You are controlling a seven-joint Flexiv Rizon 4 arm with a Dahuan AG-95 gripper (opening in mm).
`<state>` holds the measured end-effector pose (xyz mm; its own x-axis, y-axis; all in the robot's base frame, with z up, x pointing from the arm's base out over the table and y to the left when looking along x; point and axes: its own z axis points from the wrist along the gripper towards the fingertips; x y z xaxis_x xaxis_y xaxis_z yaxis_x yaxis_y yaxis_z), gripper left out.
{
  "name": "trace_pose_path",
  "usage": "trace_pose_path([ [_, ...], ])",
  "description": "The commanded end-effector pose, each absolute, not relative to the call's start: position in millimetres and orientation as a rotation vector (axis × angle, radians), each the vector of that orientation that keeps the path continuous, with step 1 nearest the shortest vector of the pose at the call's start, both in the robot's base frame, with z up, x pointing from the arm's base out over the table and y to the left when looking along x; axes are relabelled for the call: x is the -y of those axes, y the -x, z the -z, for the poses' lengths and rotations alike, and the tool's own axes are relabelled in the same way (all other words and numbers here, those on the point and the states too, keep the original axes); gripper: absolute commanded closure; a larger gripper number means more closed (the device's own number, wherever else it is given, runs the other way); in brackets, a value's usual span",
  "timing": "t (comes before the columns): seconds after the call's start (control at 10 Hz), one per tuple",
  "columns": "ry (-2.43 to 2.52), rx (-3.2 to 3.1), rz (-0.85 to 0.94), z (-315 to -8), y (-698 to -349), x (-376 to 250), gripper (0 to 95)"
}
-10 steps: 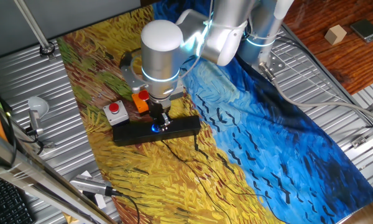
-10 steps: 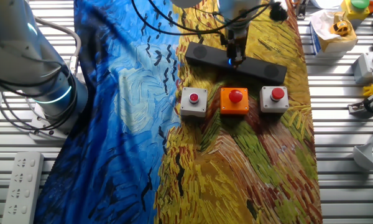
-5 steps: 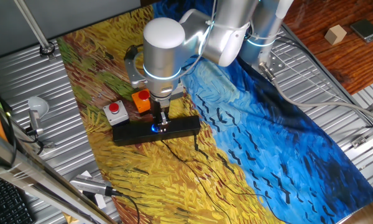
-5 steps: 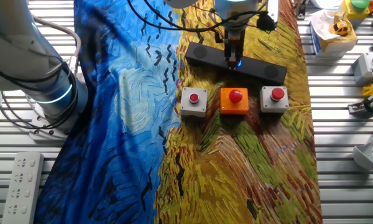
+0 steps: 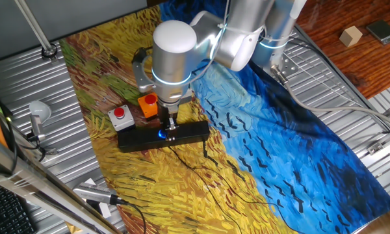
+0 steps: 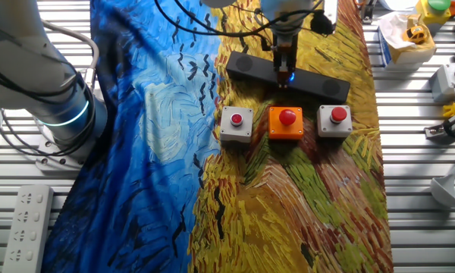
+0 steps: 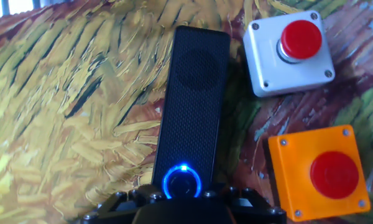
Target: Turn the knob to increase the volume of the speaker
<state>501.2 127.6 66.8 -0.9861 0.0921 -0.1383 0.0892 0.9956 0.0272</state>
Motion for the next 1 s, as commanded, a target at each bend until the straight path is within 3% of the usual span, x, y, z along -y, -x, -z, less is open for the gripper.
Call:
trace_pose_path([
  [0.1,1.589,-2.580,0.108,-68.0,-499.4,-128.3,38.0],
  [0.6,2.357,-1.918,0.168,-68.6,-501.1,-128.5,38.0],
  [1.0,2.462,-1.749,0.149,-71.7,-500.8,-123.7,38.0],
])
